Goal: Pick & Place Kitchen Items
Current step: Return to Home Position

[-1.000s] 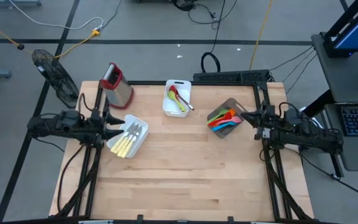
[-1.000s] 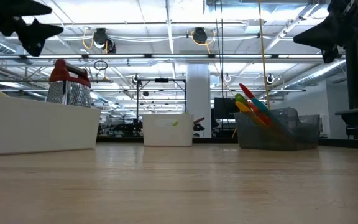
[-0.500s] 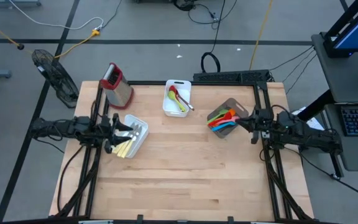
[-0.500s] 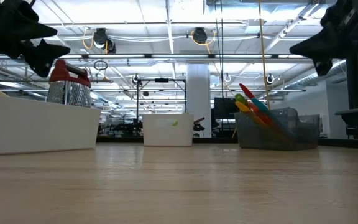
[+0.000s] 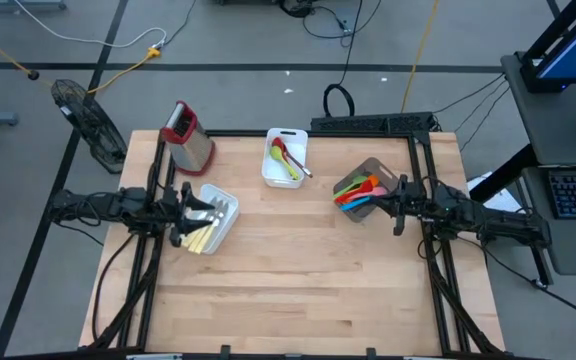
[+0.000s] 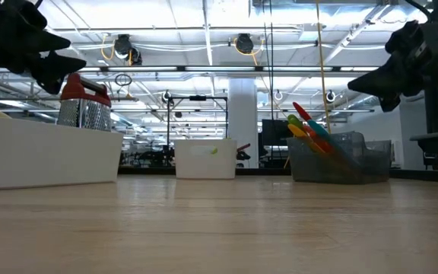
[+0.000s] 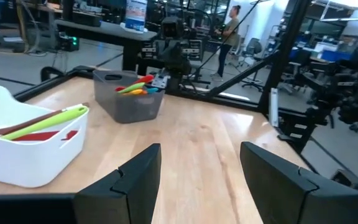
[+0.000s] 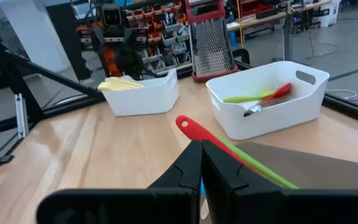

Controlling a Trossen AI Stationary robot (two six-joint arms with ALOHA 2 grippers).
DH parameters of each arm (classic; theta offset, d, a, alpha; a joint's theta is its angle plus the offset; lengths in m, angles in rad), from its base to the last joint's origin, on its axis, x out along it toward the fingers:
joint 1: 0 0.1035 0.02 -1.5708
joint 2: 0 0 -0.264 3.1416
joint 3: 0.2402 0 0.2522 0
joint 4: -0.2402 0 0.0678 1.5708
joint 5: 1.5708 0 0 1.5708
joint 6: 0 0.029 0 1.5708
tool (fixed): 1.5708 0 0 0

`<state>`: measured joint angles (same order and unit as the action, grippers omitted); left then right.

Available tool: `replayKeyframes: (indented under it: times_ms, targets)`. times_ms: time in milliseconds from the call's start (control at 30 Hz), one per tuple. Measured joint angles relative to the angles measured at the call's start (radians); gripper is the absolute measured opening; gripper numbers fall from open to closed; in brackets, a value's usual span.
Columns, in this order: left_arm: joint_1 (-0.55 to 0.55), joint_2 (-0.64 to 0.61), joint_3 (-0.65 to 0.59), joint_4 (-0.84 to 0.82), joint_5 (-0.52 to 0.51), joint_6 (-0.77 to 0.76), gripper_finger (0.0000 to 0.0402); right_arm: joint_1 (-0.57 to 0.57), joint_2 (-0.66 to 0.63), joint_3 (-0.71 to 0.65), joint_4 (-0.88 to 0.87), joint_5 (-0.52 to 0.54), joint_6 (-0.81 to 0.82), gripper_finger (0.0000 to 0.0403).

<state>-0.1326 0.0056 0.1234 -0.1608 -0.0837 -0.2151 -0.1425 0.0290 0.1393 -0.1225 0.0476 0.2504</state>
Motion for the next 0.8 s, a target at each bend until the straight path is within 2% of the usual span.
replayKeyframes:
  times_ms: [200, 467, 800]
  targets:
    - [0.0, 0.001, 0.0, -0.017, -0.071, 0.012, 0.0225, 0.0, 0.0, -0.012, 0.018, 0.0, -0.035, 0.0004]
    - [0.0, 0.001, 0.0, -0.087, -0.189, -0.118, 0.0225, 0.0, 0.0, -0.015, 0.04, 0.002, -0.073, 0.0004]
    - [0.0, 0.001, 0.0, -0.073, -0.196, -0.157, 0.0225, 0.0, 0.0, -0.016, 0.042, 0.002, 0.025, 0.0004]
